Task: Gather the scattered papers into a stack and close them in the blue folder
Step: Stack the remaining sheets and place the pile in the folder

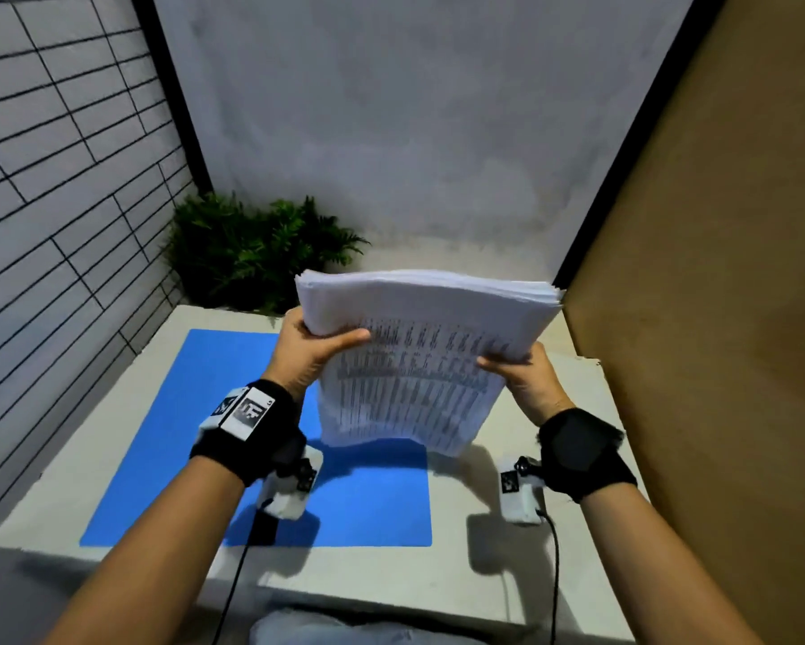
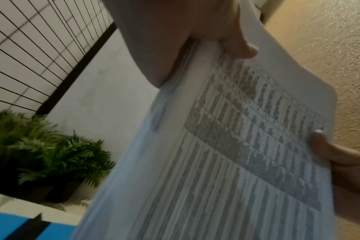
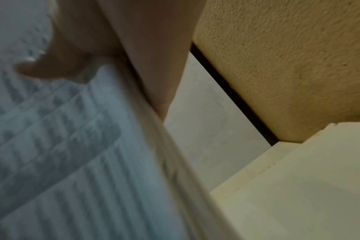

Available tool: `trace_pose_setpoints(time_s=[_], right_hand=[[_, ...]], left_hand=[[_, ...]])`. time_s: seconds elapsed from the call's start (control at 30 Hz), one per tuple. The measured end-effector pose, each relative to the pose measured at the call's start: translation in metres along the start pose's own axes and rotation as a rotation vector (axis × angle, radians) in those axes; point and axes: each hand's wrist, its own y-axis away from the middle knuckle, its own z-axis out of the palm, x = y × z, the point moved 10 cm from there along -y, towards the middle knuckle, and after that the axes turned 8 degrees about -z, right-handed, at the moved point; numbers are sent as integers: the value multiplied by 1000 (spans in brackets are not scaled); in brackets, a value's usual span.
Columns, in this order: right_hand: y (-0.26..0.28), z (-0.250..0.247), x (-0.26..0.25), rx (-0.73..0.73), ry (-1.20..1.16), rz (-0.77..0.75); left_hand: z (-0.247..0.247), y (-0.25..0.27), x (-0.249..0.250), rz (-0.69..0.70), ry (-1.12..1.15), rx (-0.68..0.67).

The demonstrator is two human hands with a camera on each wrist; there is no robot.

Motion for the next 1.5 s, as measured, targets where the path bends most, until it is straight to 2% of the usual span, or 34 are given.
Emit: trace_pose_setpoints(time_s=[0.1, 0.23, 0.3, 0.43, 0.53, 0.67, 0.77, 0.9, 1.03, 1.2, 1.27, 1.33, 1.43, 1.5], right_hand=[[-4, 8, 11, -55, 17, 57], [-16, 29, 11, -49, 12, 32], [-23, 31, -1, -9, 5, -18], [-30, 35, -19, -28, -37, -75], [-31, 45, -10, -61, -5, -54], [-30, 50, 2, -6, -11, -37], [-33, 48, -4, 19, -20, -49], [-29, 55, 1, -38, -41, -27], [-29, 56, 6, 10, -24, -10], [-37, 57, -17, 13, 16, -52], [-35, 61, -5, -6, 29, -11], [-27, 66, 23, -28, 90, 95], [4, 67, 85, -13, 204, 271], [23, 67, 113, 34, 230, 337]], left_hand=[[-6, 2, -21, -91, 11, -80], [-8, -10, -38, -189, -35, -29], [-15, -16, -27, -157, -14, -11], [-25, -17, -3, -70, -16, -105], [-28, -18, -8, -68, -49, -140], [-34, -20, -15, -122, -42, -64], [-37, -20, -5, -96, -44, -106], [-41, -18, -15, -105, -13, -175], [-48, -27, -26, -157, -32, -107], [-56, -28, -5, -93, -25, -114], [-57, -26, -20, -141, -23, -133], [-57, -21, -54, -260, -61, -153], [-62, -10, -116, -436, -131, -99], [-64, -4, -139, -479, -112, -24]])
